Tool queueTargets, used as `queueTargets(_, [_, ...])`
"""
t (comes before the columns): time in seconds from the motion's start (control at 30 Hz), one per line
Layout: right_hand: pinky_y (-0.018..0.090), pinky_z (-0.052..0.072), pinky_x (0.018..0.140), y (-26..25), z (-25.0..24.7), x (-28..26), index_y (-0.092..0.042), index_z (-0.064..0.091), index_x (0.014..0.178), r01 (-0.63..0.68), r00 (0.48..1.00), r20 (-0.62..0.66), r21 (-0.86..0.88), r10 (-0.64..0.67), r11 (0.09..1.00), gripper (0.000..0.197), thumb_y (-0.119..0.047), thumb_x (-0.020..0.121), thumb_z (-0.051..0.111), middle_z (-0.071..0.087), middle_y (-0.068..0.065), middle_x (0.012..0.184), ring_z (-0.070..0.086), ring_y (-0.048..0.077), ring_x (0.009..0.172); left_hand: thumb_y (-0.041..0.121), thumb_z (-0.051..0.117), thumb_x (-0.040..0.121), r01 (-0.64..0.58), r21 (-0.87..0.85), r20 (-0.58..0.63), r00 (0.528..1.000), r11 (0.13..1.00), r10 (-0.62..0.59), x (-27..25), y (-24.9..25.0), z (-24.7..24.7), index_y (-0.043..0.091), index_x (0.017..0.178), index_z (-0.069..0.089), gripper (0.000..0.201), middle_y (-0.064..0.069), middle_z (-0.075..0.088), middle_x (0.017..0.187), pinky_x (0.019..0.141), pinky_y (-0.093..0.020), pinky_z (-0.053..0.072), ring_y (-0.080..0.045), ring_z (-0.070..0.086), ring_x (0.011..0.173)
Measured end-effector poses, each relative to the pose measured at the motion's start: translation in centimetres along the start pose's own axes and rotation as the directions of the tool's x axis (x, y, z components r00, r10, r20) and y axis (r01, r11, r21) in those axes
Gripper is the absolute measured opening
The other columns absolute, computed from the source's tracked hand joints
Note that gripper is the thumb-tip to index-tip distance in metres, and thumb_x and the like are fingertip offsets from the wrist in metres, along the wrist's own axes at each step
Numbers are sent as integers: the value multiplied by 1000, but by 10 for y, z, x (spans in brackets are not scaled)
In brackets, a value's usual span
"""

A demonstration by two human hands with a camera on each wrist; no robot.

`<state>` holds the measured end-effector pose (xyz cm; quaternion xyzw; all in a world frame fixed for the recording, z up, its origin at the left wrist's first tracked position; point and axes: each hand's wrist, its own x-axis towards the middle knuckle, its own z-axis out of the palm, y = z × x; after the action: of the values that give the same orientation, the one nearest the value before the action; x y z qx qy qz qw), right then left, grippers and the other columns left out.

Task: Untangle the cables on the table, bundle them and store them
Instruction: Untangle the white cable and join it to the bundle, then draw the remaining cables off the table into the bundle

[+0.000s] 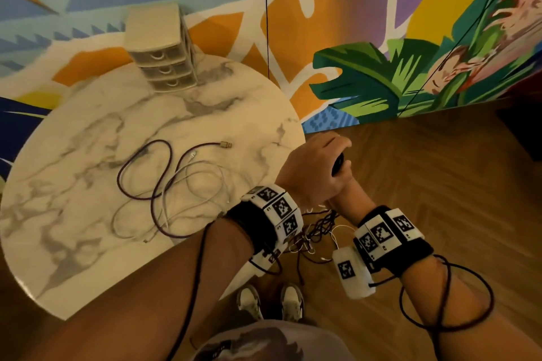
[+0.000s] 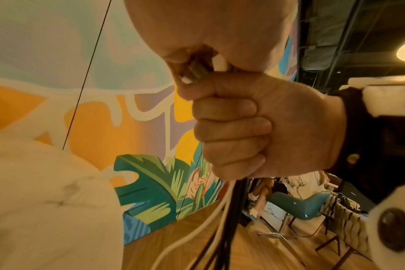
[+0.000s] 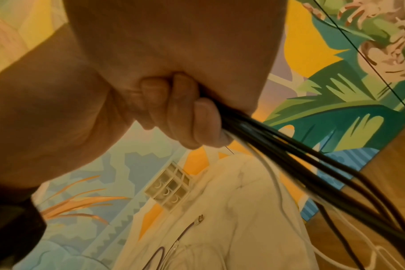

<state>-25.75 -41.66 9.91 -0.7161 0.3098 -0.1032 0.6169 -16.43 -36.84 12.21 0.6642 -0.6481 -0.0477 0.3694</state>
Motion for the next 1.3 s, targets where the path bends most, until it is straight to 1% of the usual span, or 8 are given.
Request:
queueTargets(0.13, [2,44,61,2,6,-4,-60,63,66,113,993,-31,29,-112,993,13,-56,79,62,61,-32,62,55,-19,63,19,57,87,39,-39,-12,999,998,-39,-11,-2,6,7,123,53,38,-8,61,114,80,-31,51,-21,57,103])
queueTargets(0.37, [7,44,67,23,16,5,10,56,97,49,987,-151,-48,-56,998,18,20,87,46,46,-2,76,54,-17,68,16,59,83,105,-85,-116,987,991,-114,-16,2,10,9,93,58,12,-4,60,90,80,-32,44,-18,50,87])
queueTargets(0.67, [3,41,65,43,24,2,-20,50,80,-27,977,-211,-185,-13,982,37,16,87,48,41,-9,73,48,-1,66,10,51,87,-3,-100,-57,998,995,-2,-27,1,23,6,85,55,6,-7,57,81,62,-32,44,-20,48,76])
queueTargets(0.8, [5,38,83,52,21,-1,5,53,116,-92,991,-118,-314,58,945,27,11,89,49,40,-13,84,40,-3,80,13,48,88,-83,-20,-33,996,996,83,-27,1,29,5,86,58,13,-7,58,80,61,-30,43,-19,48,74])
queueTargets(0.93, [13,42,60,34,26,5,-13,58,77,-30,991,-132,-189,5,981,24,2,93,49,54,-1,76,52,-2,62,22,49,94,138,-198,18,990,970,-138,-27,-15,7,6,110,58,24,-8,60,106,84,-26,44,-18,53,99])
queueTargets(1.1, [23,24,42,40,20,3,-19,67,60,-307,941,-120,93,317,947,51,-39,99,41,35,0,48,28,12,40,20,46,93,467,218,378,769,857,-515,-71,-108,-26,14,102,55,14,-7,59,97,75,-34,44,-27,57,93])
queueTargets(1.2, [24,24,39,45,26,2,-15,74,94,-237,970,-11,149,241,960,49,-35,103,30,31,-1,41,23,12,34,12,43,92,46,535,705,526,844,-475,-117,-133,-26,23,134,40,44,-6,47,125,84,-36,42,-26,49,109])
queueTargets(1.3, [28,26,42,50,31,4,-16,65,115,-240,971,40,157,237,958,42,-26,103,26,33,2,38,25,15,33,10,44,92,-126,509,763,524,851,-379,-137,-134,-10,25,146,22,60,-6,37,139,92,-39,40,-28,42,119])
